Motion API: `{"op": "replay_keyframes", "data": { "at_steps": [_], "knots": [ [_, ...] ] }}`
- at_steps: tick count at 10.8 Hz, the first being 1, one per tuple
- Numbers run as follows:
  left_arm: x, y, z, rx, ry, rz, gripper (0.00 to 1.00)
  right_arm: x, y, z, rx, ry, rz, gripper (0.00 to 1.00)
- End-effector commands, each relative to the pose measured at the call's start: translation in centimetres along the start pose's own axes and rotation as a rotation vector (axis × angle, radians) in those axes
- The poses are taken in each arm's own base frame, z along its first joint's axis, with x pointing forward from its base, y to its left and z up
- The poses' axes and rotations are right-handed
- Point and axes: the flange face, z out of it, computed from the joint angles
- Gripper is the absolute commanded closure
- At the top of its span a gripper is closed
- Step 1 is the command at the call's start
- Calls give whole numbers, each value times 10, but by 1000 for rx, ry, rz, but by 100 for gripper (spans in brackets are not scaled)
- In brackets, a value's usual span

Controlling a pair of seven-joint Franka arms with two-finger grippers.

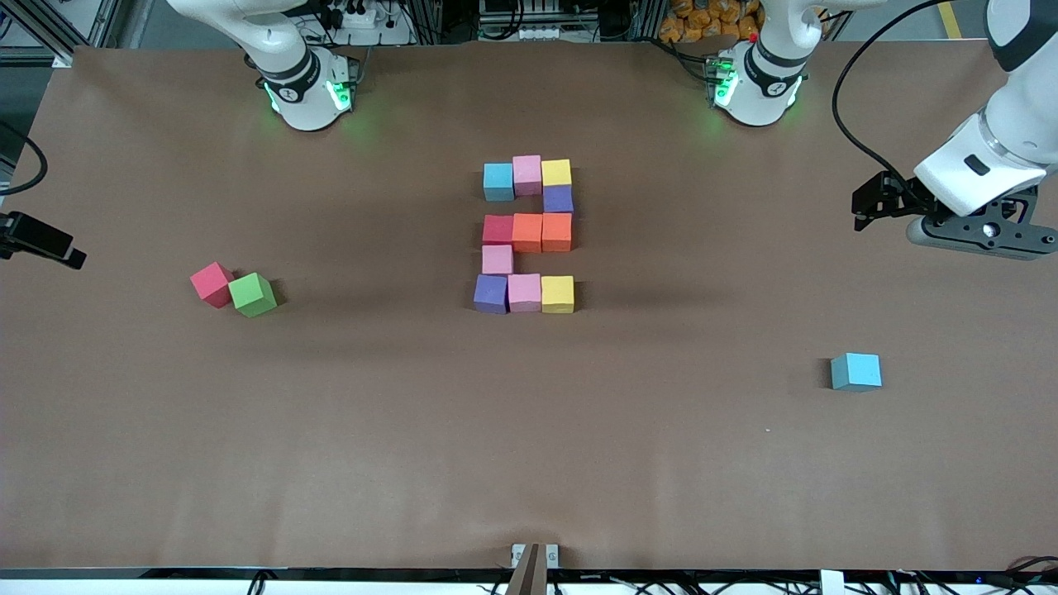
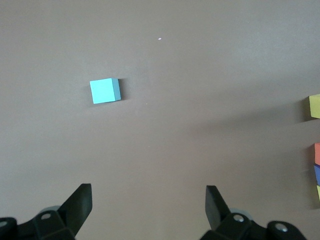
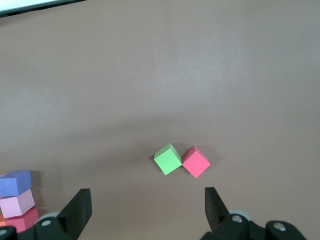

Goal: Form number 2 with 11 blocks

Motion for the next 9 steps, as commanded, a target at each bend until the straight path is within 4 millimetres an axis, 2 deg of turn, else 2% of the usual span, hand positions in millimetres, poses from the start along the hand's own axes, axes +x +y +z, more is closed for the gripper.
{"op": "replay_keyframes", "data": {
  "at_steps": [1,2,5,9],
  "knots": [
    [2,-3,-10,-1,17,4,0,-10,-6,-15,36,4,-13,0],
    [2,-1,-10,-12,17,-6,0,-17,-10,-24,41,6,-19,0],
    [-1,-6,-25,-4,17,-7,0,-17,-7,-23,33,5,-11,0],
    [-5,2,-30,-16,3,0,0,-15,-5,-20,29,4,-15,0]
  ]
}}
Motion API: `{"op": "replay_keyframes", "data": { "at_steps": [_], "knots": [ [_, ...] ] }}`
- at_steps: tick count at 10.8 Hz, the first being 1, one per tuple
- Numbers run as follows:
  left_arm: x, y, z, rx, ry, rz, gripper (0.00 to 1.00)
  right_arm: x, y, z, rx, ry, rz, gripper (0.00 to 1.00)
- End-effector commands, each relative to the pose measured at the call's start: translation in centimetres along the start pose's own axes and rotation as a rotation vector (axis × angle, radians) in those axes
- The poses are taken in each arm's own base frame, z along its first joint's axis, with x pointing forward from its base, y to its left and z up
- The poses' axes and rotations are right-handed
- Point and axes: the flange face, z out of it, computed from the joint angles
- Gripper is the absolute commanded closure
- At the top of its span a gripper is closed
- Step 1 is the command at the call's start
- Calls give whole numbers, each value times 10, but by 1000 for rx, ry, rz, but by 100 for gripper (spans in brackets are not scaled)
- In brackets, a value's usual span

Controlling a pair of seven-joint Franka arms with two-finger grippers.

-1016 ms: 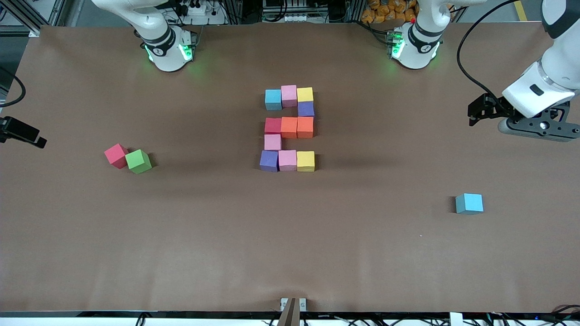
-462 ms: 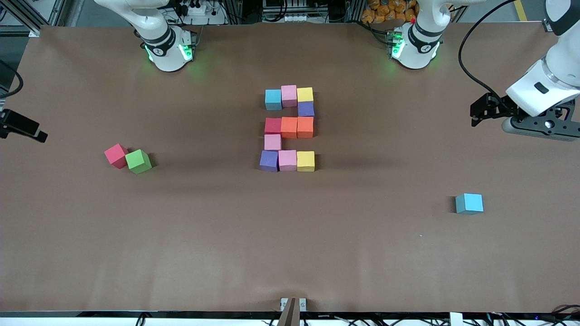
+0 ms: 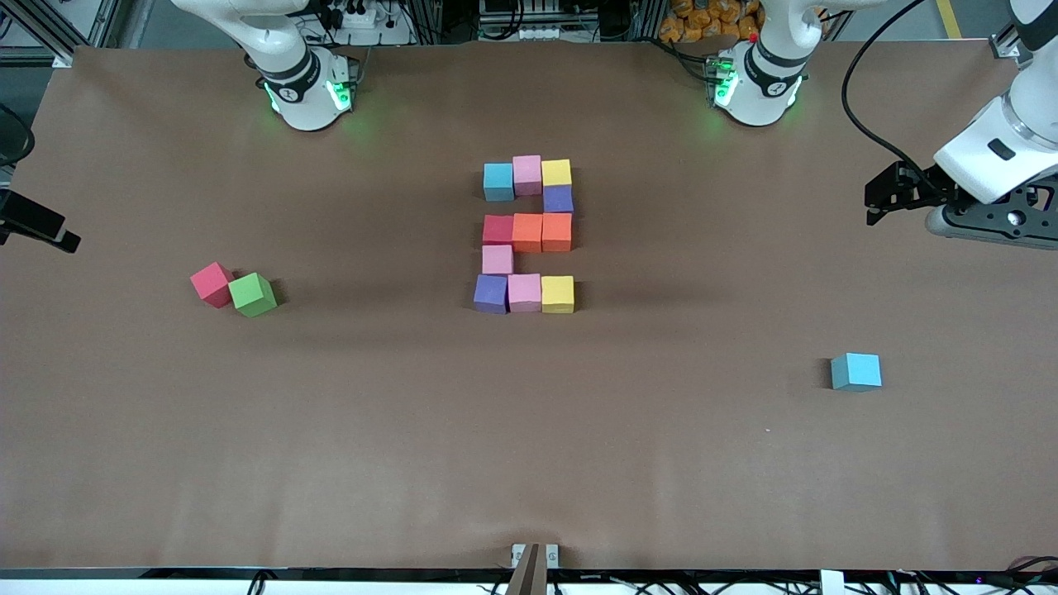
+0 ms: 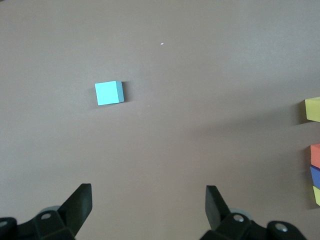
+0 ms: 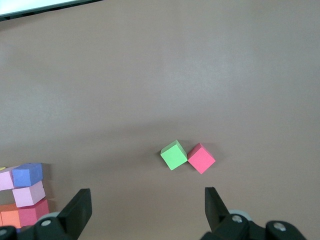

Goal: Form number 2 with 11 blocks

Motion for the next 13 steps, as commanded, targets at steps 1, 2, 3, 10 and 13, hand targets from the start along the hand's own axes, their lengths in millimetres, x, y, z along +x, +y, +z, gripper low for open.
{"op": "replay_keyframes", "data": {
  "at_steps": [1,2,3,10,13],
  "knots": [
    [-3,4,-14,-17,-8,6,0,-2,-1,-2,1,-3,2,0],
    [-3,5,-17,-19,-5,7,0,-3,1,-3,-1,-2,5,0],
    [-4,6,-19,-19,-9,8,0,-4,2,-3,1,-5,13,0],
    [-9,1,-40,-93,0,-172,0,-5,0,-6,8,3,10,0],
    [-11,-7,-38,-84,-17,-234,0,-5,0,-7,11,3,7,0]
  ]
}}
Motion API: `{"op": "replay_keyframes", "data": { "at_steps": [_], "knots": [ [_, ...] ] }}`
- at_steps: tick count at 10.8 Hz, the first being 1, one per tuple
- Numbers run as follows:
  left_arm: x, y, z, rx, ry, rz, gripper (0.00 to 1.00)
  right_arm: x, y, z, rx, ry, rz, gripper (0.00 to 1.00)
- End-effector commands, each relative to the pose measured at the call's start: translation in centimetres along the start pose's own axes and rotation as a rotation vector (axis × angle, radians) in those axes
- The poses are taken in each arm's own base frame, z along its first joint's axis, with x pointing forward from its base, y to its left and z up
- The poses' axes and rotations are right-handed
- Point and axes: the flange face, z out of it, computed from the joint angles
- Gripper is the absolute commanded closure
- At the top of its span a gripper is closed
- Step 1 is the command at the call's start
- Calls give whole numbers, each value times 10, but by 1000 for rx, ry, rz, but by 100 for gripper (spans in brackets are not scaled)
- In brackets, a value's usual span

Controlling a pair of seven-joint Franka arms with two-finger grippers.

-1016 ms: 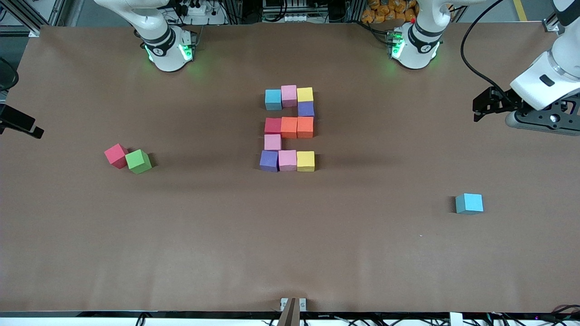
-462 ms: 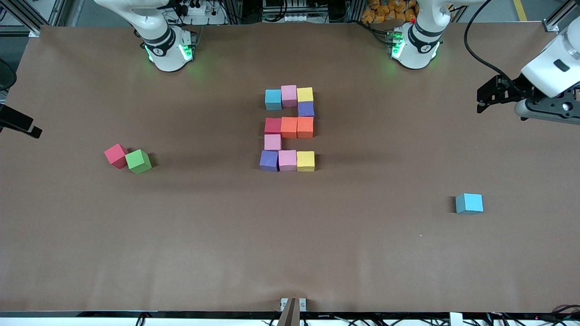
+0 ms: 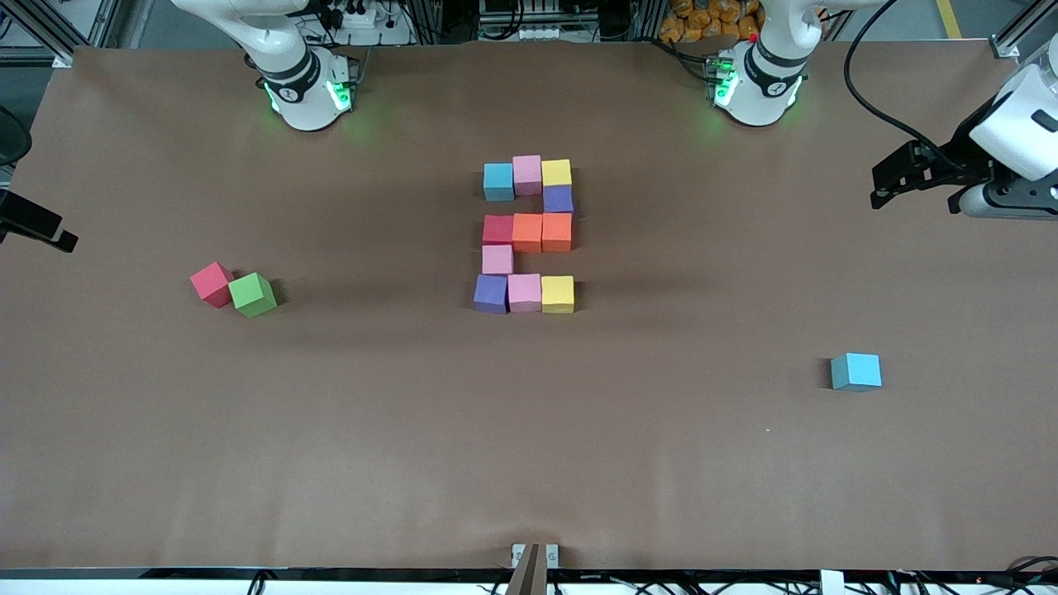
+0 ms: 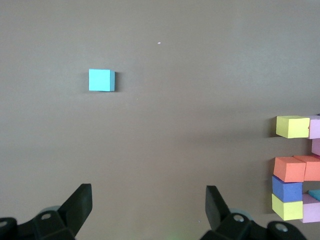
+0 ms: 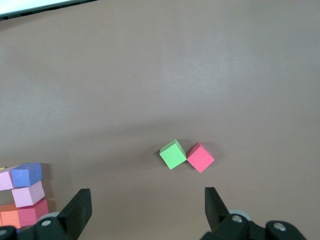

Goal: Form number 2 with 11 blocks

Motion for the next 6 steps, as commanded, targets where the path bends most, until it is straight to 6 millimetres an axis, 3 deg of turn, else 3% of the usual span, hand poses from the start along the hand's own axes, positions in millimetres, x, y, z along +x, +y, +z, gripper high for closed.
{"op": "replay_keyframes", "data": {
  "at_steps": [1,6],
  "knots": [
    [-1,-8,-4,-12,-13,-54,0,-5,-3,-7,12,4,0,0],
    [-1,-12,-5,20,-9,-55,0,-11,-3,-14,16,11,2,0]
  ]
}}
